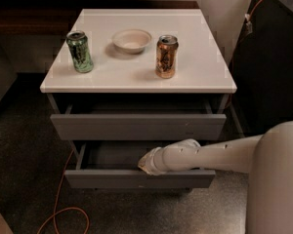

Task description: Place orange can into middle drawer

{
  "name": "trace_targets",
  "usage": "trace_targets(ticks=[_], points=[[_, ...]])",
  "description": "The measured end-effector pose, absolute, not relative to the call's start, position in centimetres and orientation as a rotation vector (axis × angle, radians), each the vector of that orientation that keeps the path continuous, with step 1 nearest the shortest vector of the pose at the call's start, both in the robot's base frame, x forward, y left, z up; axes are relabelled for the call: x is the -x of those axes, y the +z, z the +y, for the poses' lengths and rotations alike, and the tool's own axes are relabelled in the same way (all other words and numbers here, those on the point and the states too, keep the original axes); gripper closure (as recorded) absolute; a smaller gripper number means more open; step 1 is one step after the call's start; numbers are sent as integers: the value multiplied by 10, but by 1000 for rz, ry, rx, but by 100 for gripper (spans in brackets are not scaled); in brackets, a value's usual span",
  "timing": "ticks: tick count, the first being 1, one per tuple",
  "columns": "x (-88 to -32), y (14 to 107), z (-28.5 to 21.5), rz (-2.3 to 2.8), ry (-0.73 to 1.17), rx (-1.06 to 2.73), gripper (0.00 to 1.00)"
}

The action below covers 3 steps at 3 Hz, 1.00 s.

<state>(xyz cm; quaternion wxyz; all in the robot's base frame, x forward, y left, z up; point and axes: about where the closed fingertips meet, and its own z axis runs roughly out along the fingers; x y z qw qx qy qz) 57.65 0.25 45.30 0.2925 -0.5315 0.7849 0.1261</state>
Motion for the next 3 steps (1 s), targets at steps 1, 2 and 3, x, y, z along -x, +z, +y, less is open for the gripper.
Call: trace_targets(ticks=[1,2,3], points=[[-559,468,12,2082,378,1404,85],[-561,475,12,2085,385,1398,81],[-570,473,11,2094,378,1398,100]])
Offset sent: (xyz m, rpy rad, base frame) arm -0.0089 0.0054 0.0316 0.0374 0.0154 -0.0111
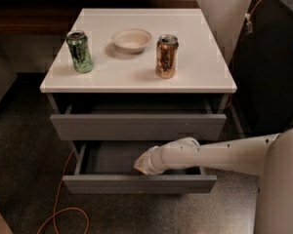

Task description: Place orange can into middle drawer

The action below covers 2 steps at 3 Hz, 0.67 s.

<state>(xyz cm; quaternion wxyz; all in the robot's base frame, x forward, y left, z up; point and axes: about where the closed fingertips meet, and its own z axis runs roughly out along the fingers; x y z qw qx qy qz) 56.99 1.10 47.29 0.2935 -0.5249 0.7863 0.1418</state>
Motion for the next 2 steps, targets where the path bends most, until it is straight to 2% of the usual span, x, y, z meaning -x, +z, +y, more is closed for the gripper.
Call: trace_targets(ticks=[2], points=[[-580,424,18,2127,387,1407,100]])
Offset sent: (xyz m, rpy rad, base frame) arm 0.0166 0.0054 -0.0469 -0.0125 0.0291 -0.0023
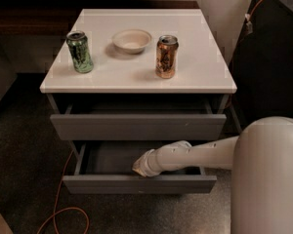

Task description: Place orange can into middle drawer

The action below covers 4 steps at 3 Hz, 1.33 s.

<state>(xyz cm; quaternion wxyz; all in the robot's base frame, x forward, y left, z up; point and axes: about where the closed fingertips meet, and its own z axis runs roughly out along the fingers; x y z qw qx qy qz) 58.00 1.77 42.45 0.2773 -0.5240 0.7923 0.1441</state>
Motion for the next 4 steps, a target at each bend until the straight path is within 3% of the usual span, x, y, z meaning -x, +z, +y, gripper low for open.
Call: trace_targets(ticks=[4], points=[[-509,420,51,2094,507,1421,100]])
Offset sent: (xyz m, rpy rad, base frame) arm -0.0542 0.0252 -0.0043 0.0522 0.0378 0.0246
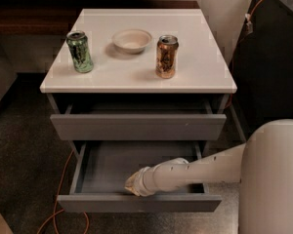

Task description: Place orange can into middle drawer

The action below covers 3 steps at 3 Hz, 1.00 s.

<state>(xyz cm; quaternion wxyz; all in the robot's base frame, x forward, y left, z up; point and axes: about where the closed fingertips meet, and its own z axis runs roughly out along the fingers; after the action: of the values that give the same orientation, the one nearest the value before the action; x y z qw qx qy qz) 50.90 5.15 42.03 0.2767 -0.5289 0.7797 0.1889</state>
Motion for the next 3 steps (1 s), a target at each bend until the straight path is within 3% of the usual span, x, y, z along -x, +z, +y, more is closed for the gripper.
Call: trace_targets(ticks=[3], points=[[-457,433,69,2047,584,1408,100]])
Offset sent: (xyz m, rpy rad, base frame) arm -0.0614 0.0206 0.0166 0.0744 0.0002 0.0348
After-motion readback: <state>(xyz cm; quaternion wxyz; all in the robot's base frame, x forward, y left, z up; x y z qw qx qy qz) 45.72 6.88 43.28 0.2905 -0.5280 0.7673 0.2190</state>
